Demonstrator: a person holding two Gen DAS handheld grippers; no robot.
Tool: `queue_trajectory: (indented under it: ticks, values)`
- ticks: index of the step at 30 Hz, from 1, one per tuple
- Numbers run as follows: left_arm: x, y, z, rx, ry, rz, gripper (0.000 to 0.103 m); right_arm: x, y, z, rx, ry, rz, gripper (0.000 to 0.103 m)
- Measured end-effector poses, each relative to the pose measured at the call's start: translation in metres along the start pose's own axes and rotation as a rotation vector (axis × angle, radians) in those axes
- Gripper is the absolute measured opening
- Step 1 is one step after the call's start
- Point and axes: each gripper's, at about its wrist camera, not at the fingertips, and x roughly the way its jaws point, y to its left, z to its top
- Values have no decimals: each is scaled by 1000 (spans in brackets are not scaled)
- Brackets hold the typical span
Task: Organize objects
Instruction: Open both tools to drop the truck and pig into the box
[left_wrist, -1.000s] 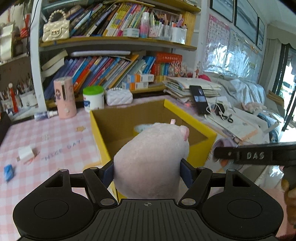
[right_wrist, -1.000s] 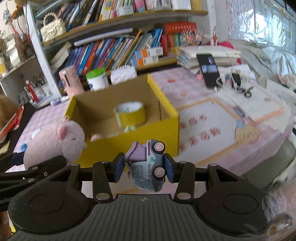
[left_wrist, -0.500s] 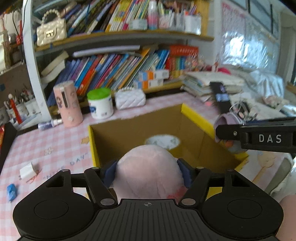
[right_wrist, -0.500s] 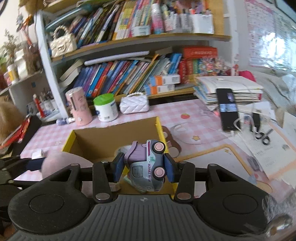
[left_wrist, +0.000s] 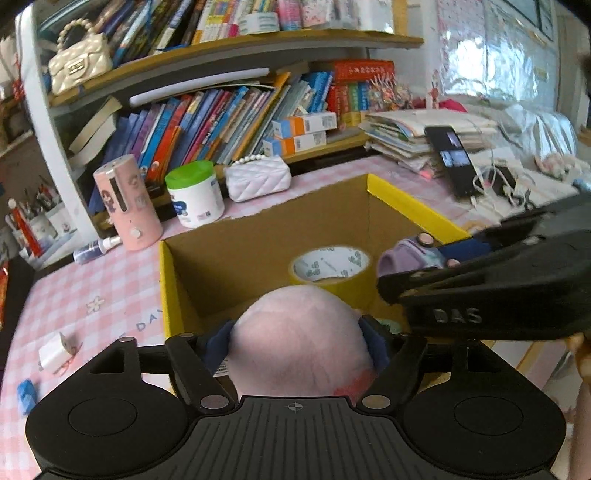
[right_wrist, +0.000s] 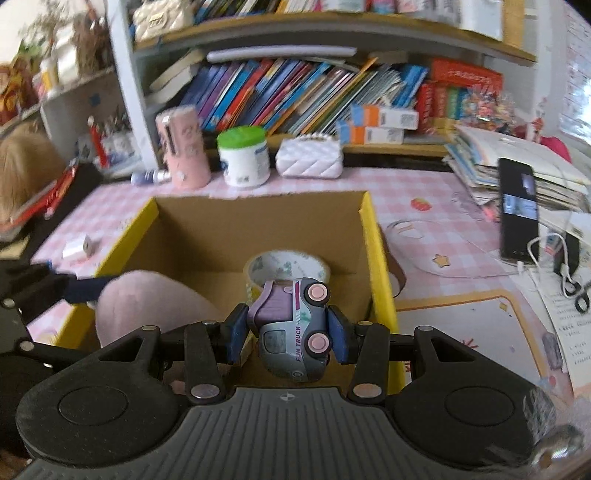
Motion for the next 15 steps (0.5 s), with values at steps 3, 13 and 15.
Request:
queue_trajectory:
  ticks: [3, 13, 15]
  values:
    - [-1, -4, -5, 39, -12, 19, 86, 11, 1, 1, -21, 38, 8, 43]
    - [-15, 6, -12, 20, -15, 22, 91, 32, 7, -3, -61, 138, 19, 43]
    - [-20, 7, -13, 17, -26, 22, 91, 32, 8, -5, -56, 142, 13, 43]
